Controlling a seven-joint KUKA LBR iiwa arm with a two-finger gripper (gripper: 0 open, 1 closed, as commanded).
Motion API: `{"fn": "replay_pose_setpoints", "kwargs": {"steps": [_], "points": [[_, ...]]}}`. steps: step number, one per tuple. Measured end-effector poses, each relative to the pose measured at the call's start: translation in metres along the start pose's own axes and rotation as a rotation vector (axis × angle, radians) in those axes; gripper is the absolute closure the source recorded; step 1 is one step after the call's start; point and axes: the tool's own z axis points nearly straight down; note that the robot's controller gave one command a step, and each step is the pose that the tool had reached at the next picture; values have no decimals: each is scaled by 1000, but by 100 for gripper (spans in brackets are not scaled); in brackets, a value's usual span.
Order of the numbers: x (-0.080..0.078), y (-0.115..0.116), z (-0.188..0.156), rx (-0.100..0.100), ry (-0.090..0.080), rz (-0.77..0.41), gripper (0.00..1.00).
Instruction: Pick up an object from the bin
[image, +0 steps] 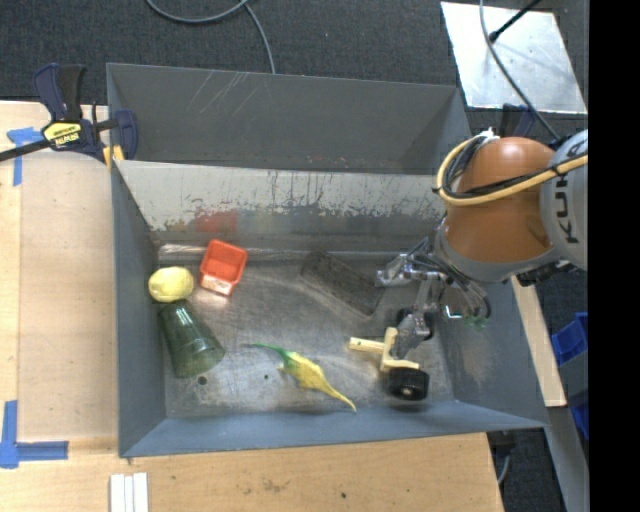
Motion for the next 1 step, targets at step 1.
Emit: {"fn": "replay_pose_setpoints", "kwargs": {"steps": [1], "points": [[-2,0,-4,1,-8,-1,0]]}}
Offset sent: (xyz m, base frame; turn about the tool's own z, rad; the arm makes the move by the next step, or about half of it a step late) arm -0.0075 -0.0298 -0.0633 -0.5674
